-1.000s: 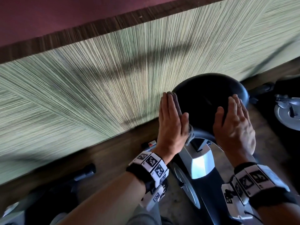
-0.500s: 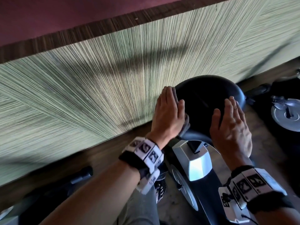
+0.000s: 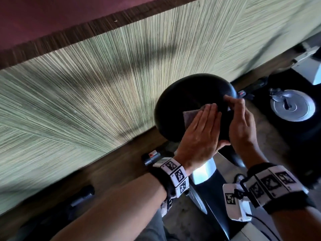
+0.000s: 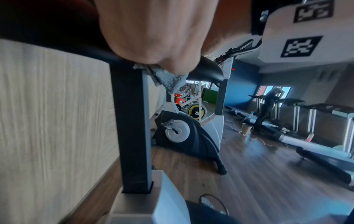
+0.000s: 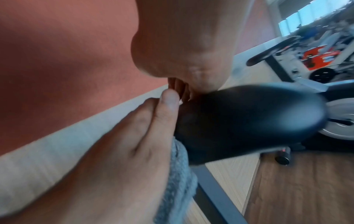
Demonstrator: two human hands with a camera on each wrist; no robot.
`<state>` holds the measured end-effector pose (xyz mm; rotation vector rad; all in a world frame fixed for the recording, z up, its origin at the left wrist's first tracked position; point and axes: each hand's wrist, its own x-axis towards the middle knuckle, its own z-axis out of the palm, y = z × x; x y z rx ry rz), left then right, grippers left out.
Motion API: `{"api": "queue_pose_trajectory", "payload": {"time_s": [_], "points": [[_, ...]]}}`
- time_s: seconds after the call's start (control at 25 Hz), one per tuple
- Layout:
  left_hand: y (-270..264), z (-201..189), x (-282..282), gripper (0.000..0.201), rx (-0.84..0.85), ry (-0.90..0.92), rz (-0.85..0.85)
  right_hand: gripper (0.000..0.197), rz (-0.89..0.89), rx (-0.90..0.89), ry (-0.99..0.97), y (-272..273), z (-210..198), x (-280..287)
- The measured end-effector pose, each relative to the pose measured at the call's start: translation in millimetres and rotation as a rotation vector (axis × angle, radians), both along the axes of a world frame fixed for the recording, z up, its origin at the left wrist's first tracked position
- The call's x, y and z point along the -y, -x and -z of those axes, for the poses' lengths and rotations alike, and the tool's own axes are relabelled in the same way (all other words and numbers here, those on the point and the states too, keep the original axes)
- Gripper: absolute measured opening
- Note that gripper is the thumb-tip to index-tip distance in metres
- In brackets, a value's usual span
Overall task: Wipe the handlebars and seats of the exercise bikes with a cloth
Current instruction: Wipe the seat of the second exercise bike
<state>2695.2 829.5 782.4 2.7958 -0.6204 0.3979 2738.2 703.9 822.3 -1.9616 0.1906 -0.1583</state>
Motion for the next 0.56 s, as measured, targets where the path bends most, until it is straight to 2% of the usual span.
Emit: {"api": "queue_pose_trajectory", "payload": {"time_s": [0.04,0.08,0.12,0.2,0.28,0.36,0.44,0.56], "points": [[-1,0,9,0.079,-0.014,-0.004,0.039,0.064,0.063,-0.01,-0.191,2,-4,8],[-1,-4,15,0.078,-0.029,0.004,0.082,0.061,0.124,-0.01,-0.277,5,-7,18],[-1,-9,16,0.076,-0.061,0.03,0.14,0.057,0.163,0.024,-0.192,12,-9,25],[-6,-20,1,0.069,-0.157,0.189,0.27,0.051,0.155,0.133,0.24,30,-11,27],[-28,-28,-30,0.061,-0.216,0.412,0.256,0.05,-0.082,0.301,0.631,44,-6,8],[-53,-27,-63,0.058,-0.153,0.46,0.075,0.068,-0.367,0.321,0.968,50,6,-17],[-64,-21,-79,0.06,-0.152,0.381,-0.018,0.086,-0.502,0.276,1.151,45,15,-27],[-68,-15,-78,0.056,-0.152,0.352,-0.014,0.091,-0.528,0.293,1.168,46,15,-6]]}}
